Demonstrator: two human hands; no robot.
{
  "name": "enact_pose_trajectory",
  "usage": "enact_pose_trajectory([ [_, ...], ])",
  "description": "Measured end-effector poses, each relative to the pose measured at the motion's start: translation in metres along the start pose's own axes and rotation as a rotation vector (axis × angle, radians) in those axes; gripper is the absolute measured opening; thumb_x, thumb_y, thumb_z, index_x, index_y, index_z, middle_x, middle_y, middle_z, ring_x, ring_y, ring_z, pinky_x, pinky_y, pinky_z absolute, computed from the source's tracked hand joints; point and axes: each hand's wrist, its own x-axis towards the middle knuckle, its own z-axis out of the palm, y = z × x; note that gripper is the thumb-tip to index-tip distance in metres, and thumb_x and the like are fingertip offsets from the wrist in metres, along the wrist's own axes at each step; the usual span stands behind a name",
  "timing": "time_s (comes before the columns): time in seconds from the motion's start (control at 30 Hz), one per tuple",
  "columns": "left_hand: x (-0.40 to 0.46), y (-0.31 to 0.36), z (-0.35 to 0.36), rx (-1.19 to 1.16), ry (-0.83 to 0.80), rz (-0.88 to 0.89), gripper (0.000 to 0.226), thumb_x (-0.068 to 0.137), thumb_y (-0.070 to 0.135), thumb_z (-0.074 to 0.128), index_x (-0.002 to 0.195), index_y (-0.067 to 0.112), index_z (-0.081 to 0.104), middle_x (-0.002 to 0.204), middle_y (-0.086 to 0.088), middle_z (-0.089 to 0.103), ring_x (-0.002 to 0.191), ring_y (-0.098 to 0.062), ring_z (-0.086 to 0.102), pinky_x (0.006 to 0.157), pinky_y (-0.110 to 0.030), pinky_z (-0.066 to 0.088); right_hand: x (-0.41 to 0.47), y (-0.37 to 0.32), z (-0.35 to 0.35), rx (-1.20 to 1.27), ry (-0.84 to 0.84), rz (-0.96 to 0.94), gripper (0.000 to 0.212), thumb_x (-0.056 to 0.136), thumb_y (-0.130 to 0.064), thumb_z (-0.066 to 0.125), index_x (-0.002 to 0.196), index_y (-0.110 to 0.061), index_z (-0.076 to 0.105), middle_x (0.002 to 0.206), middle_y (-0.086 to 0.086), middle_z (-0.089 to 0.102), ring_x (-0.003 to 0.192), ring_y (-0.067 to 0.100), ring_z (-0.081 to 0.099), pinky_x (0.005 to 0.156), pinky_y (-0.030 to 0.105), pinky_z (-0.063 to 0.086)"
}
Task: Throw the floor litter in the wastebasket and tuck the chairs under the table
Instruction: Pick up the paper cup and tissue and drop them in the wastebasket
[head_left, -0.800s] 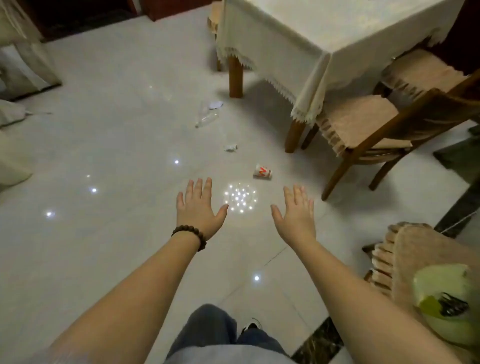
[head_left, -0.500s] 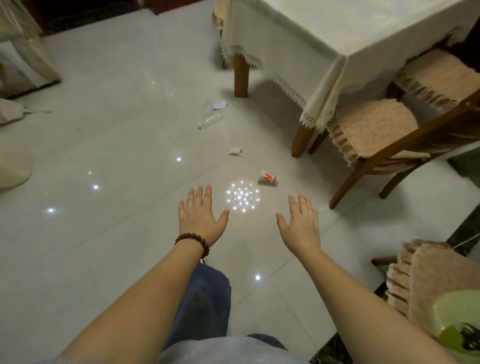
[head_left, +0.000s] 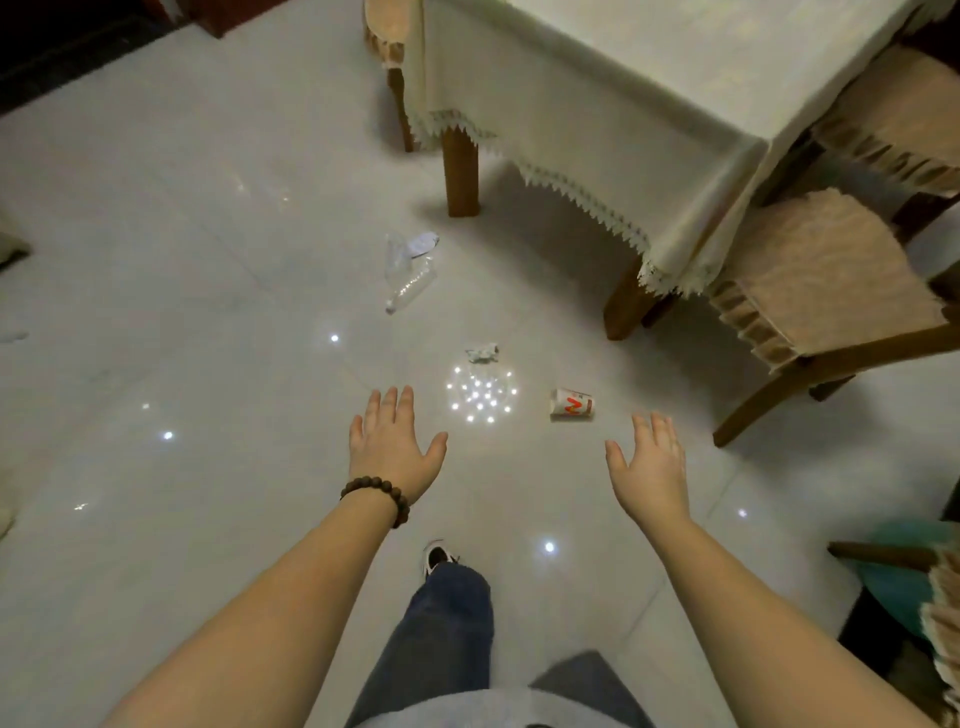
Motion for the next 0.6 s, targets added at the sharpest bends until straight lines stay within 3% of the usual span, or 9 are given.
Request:
enact_pose_trajectory([
  [0.2,0.098,-0.004,-0.013,0.054,-0.090,0.100,0.075,0.090,0.055,0.038,0.148,0.016,0.012,0.156,-0.006,0.015,0.143,-0.023,0.006,0.115,-0.045,0.011,0.040,-0.032,0.010,0.025,0.004,0.127,0.059,0.096,-0.036,0.047,0.147,-0.015,0.027,0.158,0.010,0.018,0.146,0.026,0.009,0.119,0.043,0.012],
  [0.6,0.261,0.063,0.015,0.162,-0.214,0.297,0.073,0.090,0.054,0.040,0.148,0.015,0.015,0.154,-0.007,0.021,0.142,-0.025,0.015,0.115,-0.045,0.017,0.163,-0.035,0.046,0.139,-0.007,0.297,0.058,0.096,-0.033,0.048,0.147,-0.014,0.028,0.159,0.010,0.015,0.147,0.024,0.006,0.119,0.042,0.013],
])
